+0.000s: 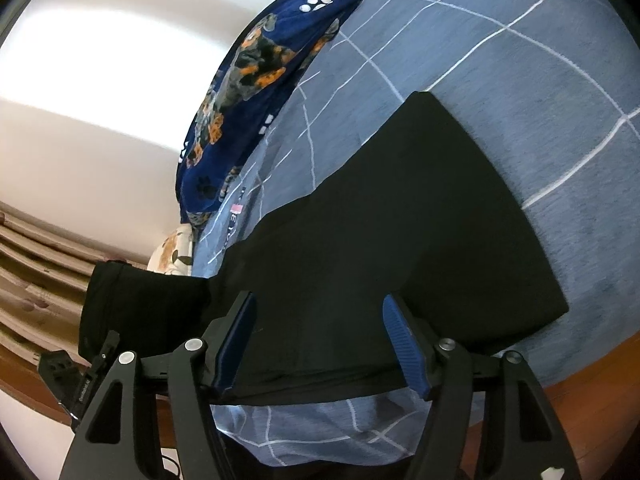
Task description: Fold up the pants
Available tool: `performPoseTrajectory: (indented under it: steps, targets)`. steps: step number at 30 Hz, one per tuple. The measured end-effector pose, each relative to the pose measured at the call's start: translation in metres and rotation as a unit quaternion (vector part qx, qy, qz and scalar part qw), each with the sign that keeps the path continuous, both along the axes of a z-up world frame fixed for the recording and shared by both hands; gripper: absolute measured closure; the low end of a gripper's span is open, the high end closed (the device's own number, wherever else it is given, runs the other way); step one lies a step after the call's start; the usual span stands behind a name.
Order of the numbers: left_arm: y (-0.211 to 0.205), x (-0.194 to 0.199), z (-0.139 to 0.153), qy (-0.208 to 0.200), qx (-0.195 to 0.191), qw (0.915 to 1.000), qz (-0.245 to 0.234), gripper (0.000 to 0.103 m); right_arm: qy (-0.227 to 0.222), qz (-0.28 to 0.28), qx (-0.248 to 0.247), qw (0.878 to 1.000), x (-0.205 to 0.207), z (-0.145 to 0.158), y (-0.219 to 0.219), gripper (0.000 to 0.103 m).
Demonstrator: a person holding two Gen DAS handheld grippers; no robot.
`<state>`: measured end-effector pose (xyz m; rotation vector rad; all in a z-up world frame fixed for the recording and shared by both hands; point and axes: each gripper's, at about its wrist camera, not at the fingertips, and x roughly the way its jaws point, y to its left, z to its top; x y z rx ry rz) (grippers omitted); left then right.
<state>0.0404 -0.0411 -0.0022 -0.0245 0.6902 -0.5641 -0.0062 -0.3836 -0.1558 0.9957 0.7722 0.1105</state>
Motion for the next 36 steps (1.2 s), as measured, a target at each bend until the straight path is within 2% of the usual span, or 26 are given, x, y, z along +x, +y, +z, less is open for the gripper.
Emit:
performPoseTrajectory:
  steps: [14, 18, 22, 27, 36]
  targets:
    - [-0.029, -0.01, 0.006, -0.005, 0.015, 0.9992, -0.036, 0.081, -0.005, 0.009, 0.026, 1.0, 0.003, -0.002, 0.003, 0.037]
    - [-0.036, -0.008, 0.005, 0.002, 0.016, 0.9991, -0.039, 0.081, -0.016, 0.016, 0.057, 0.998, 0.007, 0.0, 0.004, 0.036]
    - [-0.044, -0.008, 0.007, 0.004, 0.021, 0.9987, -0.046, 0.081, -0.04, 0.034, 0.104, 0.993, 0.018, 0.01, 0.006, 0.032]
    - [-0.059, -0.009, 0.006, 0.006, 0.029, 0.998, -0.056, 0.081, -0.069, 0.065, 0.128, 0.987, 0.036, 0.035, 0.016, 0.023]
    - [-0.092, -0.012, 0.001, 0.012, 0.05, 0.9956, -0.079, 0.081, -0.096, 0.11, 0.189, 0.971, 0.059, 0.055, 0.037, 0.017]
